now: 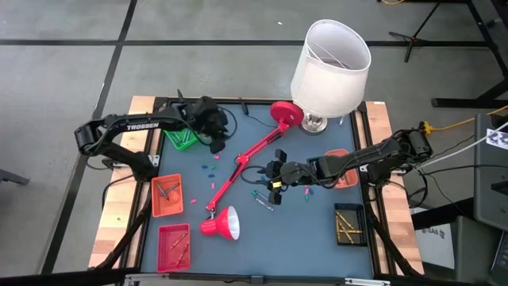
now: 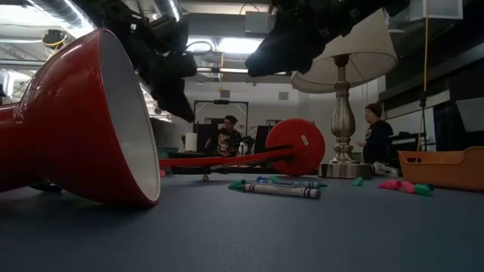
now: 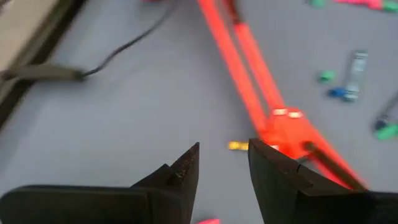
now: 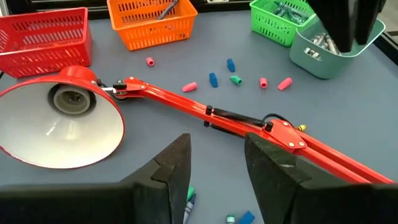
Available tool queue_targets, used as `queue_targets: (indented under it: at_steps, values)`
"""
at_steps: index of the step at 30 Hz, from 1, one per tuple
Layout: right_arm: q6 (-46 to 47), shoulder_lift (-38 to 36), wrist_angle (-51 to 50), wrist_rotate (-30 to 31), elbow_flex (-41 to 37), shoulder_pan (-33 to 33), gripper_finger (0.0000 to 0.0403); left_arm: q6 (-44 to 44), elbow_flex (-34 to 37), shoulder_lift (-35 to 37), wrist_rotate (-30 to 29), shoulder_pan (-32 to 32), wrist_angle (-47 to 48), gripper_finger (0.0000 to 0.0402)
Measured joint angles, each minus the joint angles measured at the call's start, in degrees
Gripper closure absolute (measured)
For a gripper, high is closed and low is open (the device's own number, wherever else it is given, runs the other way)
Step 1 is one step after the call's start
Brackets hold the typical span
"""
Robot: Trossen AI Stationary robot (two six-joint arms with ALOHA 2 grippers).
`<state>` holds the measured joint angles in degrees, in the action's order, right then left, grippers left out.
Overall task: Sort crayons
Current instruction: Put the yellow crayon into the black bin
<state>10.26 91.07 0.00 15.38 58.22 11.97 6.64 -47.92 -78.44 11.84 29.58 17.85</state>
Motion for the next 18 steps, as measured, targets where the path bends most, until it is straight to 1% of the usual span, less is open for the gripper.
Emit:
queue_targets:
  at_steps: [2, 7, 12, 14, 18]
  values:
    - [0.00, 0.00, -0.27, 0.00, 0.00, 0.00, 0.0253, 1.23, 0.00, -0.39, 1.44, -1.53, -0.19, 0.0285]
    - [0.00, 0.00, -0.27, 0.01, 0.00, 0.00, 0.0253, 5.63, 0.00, -3.57, 1.33, -5.34, -0.60, 0.0295]
    - [0.11, 0.00, -0.23, 0.02, 0.00, 0.00, 0.0253, 7.45, 0.00, -8.02, 1.14, -8.06, -0.71, 0.0303]
    - [1.55, 0.40, 0.04, 0.15, 0.00, 0.00, 0.0253, 7.52, 0.00, -9.38, 1.14, -8.80, -0.77, 0.0307]
    - [5.40, 2.41, 0.39, 2.92, -0.04, 0.00, 0.0253, 8.84, -0.01, -11.22, -0.53, -9.38, -0.81, 0.0313]
